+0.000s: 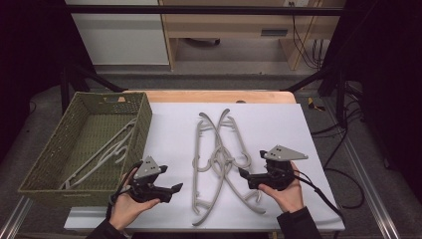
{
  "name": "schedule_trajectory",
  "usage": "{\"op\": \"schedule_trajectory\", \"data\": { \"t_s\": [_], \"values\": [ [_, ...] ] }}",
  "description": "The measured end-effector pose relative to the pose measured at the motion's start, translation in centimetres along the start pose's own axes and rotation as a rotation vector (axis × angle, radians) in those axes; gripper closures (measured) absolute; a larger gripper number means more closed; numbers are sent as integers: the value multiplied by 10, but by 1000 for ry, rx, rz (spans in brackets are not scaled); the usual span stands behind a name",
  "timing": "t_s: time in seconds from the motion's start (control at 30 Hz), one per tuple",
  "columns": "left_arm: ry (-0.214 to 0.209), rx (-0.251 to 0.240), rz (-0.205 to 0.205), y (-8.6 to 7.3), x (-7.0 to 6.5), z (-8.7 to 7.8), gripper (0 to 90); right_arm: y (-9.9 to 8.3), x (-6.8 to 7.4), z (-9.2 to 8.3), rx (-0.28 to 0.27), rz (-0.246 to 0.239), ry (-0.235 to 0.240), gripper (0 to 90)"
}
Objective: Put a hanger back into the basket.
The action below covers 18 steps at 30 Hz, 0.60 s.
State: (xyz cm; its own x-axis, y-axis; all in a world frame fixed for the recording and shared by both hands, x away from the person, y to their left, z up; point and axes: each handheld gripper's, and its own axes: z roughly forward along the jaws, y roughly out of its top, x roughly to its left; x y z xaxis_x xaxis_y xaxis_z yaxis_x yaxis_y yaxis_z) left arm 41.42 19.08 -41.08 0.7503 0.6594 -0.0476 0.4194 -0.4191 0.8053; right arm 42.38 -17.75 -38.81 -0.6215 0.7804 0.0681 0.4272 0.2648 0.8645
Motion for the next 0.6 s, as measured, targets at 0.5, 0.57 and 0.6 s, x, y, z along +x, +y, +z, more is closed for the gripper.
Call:
{"op": "schedule_trajectory", "data": {
  "t_s": [0.5, 0.57, 0.6],
  "values": [
    [-3, -1, 5, 2, 3, -3, 207, -8, 18, 48, 183, 56, -26, 234],
    [-6, -1, 3, 2, 4, -3, 208, -9, 20, 56, 198, 59, -35, 263],
    [-9, 2, 5, 2, 4, -3, 208, -10, 21, 60, 209, 57, -40, 280]
  ]
}}
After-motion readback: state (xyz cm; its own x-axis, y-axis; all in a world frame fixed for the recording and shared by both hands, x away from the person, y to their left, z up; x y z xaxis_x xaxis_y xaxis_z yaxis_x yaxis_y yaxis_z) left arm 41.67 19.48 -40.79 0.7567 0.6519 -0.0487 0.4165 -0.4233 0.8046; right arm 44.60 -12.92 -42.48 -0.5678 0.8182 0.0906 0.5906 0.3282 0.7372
